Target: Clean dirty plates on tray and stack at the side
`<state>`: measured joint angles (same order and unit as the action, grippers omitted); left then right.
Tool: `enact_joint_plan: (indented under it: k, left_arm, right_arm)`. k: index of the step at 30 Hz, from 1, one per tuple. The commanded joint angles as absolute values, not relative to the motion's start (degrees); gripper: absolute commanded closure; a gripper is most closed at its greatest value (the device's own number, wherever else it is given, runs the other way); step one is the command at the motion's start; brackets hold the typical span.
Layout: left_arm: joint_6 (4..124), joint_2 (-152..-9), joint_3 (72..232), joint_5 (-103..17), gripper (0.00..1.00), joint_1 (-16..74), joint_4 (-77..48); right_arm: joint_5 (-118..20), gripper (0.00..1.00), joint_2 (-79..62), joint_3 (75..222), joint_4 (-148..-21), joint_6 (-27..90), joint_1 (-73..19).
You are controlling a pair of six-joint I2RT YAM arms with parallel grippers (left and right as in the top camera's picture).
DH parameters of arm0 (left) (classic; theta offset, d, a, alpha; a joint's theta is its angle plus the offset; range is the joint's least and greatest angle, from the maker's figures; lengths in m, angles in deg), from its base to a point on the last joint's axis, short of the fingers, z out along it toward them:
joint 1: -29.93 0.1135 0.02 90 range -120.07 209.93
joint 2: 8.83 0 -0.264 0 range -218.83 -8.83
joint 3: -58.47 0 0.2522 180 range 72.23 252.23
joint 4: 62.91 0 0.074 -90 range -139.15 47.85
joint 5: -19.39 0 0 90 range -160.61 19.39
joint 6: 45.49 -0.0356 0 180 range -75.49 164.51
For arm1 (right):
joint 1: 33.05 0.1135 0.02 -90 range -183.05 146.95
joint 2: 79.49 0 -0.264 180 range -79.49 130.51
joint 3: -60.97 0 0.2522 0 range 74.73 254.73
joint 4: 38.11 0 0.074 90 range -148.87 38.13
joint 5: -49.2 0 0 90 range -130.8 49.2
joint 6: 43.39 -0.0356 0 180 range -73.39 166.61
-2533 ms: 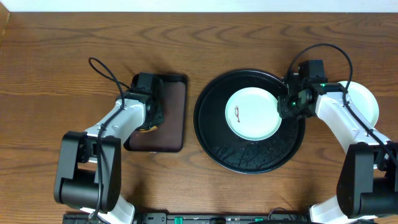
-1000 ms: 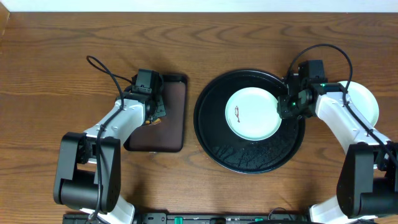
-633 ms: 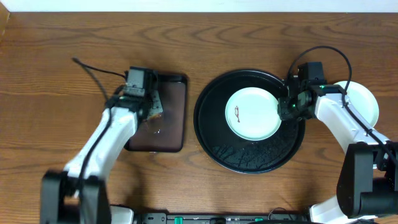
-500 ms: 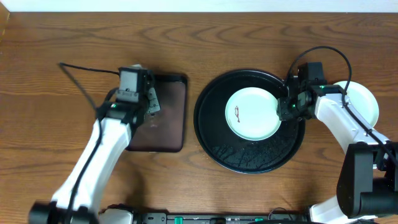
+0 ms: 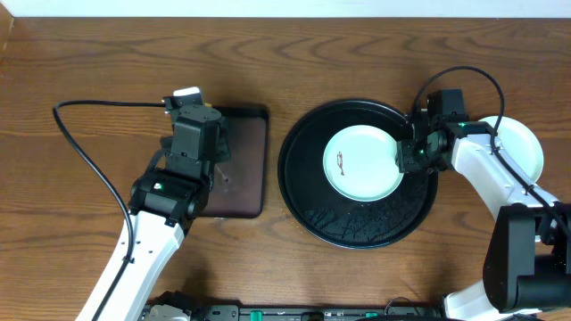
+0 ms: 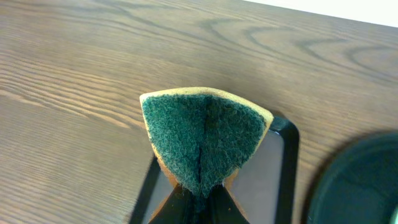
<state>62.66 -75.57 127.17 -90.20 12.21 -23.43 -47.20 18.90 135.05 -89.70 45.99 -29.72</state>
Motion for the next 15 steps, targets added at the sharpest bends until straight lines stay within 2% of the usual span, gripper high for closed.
enact_joint_plan:
  k: [1, 6, 10, 15]
  left_arm:
    - [62.2, -75.4, 127.7, -94.7, 0.93, 12.2, -25.4]
    - [62.2, -77.5, 127.7, -94.7, 0.93, 12.2, -27.6]
    - [62.2, -79.7, 127.7, -94.6, 0.93, 12.2, -27.6]
    - [62.2, -82.6, 127.7, -93.7, 0.93, 12.2, -27.4]
  right_arm:
    - [-46.8, 0.47, 18.4, 134.9, -89.5, 46.3, -29.6]
    - [-46.8, 0.46, 18.4, 134.9, -88.6, 46.3, -29.6]
    - [-46.8, 0.41, 18.4, 134.9, -87.7, 46.3, -29.6]
    - [-46.7, 0.41, 18.4, 134.9, -87.0, 46.3, -29.6]
